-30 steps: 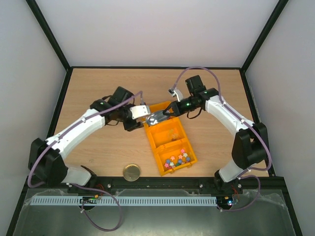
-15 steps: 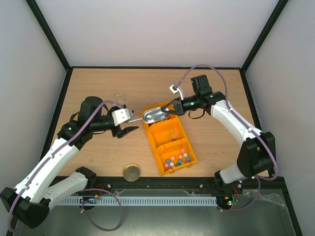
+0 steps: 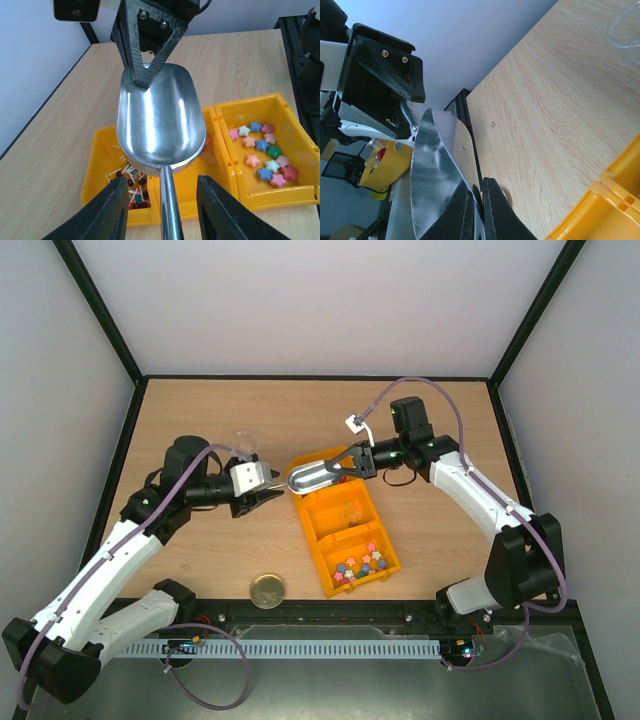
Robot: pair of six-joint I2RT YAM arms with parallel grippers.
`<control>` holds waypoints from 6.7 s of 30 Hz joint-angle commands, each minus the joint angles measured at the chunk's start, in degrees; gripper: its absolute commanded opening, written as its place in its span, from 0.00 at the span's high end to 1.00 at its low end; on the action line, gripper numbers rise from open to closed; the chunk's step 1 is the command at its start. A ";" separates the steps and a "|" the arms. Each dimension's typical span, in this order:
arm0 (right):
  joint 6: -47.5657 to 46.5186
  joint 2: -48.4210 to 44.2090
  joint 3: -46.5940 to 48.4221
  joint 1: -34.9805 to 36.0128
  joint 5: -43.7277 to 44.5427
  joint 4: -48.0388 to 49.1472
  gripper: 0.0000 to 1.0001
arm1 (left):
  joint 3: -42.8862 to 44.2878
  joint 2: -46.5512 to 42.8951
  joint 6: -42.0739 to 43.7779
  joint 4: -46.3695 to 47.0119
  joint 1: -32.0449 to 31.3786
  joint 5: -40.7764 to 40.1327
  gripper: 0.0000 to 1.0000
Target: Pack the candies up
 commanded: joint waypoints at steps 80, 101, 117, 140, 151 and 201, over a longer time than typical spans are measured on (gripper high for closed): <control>-8.31 2.95 -6.61 -1.13 41.74 -12.51 0.30 | 19.58 22.66 -2.30 -26.81 0.61 -18.78 0.98; -4.15 9.37 -10.73 0.32 45.99 -6.60 0.52 | 36.55 40.38 -3.79 -37.85 -4.15 -32.98 0.98; -1.87 12.42 -9.69 5.40 60.68 -5.88 0.65 | 35.68 38.76 -6.97 -34.92 -3.98 -34.48 0.98; 0.35 16.41 -18.15 -7.06 22.06 6.65 0.99 | 36.24 30.46 -7.48 -32.80 3.40 -19.79 0.98; 1.73 11.84 -19.13 -6.82 35.41 8.01 0.99 | 39.06 32.47 -2.30 -39.75 2.74 -23.62 0.98; 0.22 4.76 -18.64 7.69 59.13 8.02 0.99 | 48.41 60.73 -0.80 -46.93 -10.30 -42.97 0.98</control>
